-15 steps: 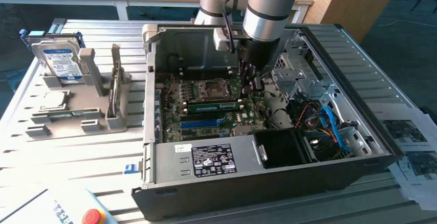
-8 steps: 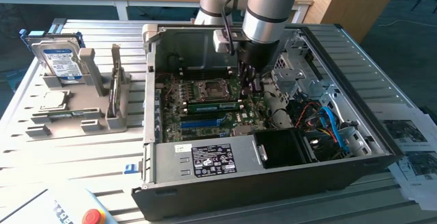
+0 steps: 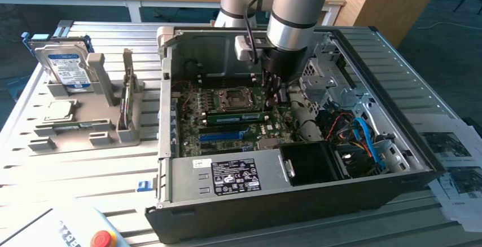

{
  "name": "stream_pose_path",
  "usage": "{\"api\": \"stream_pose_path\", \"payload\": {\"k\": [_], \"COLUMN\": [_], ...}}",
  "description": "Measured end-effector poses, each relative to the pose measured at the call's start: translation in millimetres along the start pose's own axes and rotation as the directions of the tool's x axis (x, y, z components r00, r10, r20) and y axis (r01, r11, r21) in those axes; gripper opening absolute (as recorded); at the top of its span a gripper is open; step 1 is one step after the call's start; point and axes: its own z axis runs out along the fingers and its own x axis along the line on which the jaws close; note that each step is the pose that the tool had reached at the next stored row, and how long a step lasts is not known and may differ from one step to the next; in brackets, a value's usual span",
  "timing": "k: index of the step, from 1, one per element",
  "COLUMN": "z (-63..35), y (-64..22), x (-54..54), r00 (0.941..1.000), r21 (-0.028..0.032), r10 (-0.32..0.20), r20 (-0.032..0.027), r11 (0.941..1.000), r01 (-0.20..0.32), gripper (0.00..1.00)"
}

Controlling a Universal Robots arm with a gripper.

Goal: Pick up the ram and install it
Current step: 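Press down the ram until it locks into place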

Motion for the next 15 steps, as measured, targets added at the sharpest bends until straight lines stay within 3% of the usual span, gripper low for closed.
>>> {"api": "stream_pose_path", "payload": {"k": [15], "z": [9.4], "y": [-0.1], "x": [-0.1], "r00": [1.0], "r21": [-0.0001], "r10": [0.0], "r20": [-0.0004], "r11": [1.0], "r01": [0.0], "gripper": [0.1]}}
